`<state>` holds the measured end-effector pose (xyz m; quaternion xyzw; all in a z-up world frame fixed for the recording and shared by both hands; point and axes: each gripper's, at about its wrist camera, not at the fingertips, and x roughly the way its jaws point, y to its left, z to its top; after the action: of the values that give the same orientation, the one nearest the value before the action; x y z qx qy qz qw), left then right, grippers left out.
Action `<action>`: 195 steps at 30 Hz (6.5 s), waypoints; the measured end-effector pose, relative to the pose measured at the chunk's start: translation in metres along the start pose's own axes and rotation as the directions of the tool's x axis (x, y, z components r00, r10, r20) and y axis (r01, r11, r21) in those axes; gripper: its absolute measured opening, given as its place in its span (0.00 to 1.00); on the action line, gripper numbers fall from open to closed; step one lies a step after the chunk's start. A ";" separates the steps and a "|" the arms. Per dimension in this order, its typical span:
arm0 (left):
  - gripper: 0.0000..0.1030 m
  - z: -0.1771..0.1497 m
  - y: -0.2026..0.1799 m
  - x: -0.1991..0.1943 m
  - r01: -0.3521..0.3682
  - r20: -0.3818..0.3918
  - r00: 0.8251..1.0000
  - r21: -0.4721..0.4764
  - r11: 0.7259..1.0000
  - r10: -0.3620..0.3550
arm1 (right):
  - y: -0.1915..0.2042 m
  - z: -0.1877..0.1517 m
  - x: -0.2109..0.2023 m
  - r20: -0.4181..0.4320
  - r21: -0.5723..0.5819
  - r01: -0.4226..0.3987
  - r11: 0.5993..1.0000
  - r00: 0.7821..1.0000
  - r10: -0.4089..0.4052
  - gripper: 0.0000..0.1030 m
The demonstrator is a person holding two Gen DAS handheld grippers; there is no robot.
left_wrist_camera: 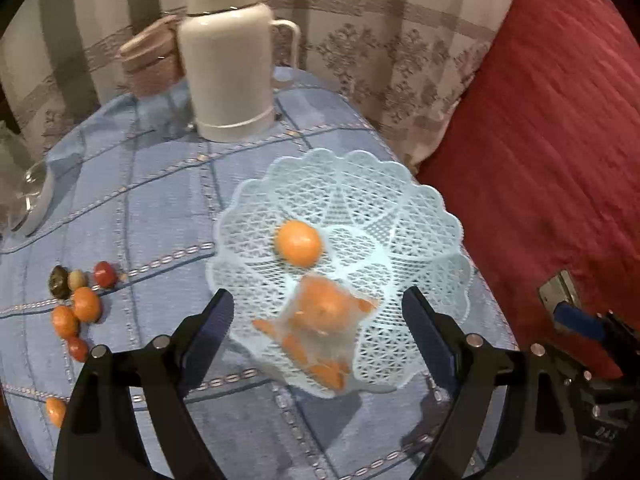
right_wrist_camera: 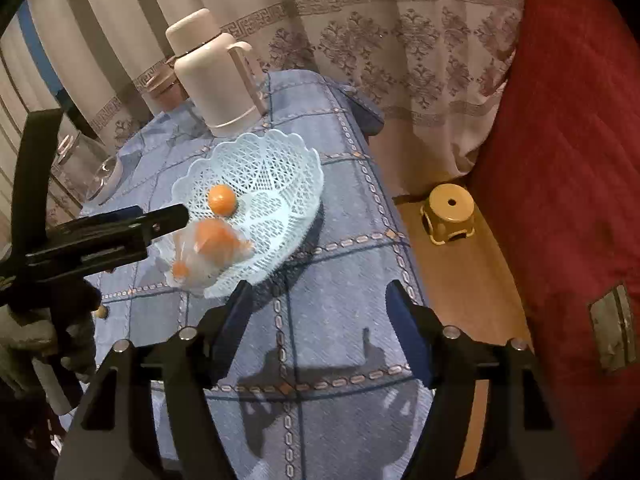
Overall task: Organize fruits
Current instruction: 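Lower the bag of oranges into the white basket and open the left tool, then move the left tool to a loose orange and grasp it, then grasp the small yellow fruit with the right tool, then carry the yellow fruit to the basket and release it from the right tool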
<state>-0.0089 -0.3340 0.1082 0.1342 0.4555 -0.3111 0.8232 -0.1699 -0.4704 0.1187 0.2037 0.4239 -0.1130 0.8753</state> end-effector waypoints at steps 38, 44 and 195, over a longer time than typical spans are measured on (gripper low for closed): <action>0.83 -0.095 0.189 -0.113 -0.247 -0.023 0.967 -0.355 0.902 0.255 | 0.164 0.018 0.031 -0.072 -0.212 -0.246 0.946 0.969 0.235 0.69; 0.83 -0.114 0.217 -0.117 -0.275 -0.058 0.960 -0.391 0.878 0.275 | 0.183 0.015 0.038 -0.094 -0.223 -0.257 0.940 0.966 0.242 0.69; 0.37 -0.117 0.185 -0.140 -0.179 0.012 0.980 -0.386 0.905 0.199 | 0.092 0.032 0.057 -0.062 -0.126 -0.072 0.989 0.996 0.064 0.25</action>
<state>-0.0244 -0.0777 0.1485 0.0062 0.4711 -0.1381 0.8712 -0.0786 -0.4046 0.1150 0.1649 0.4483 -0.0498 0.8771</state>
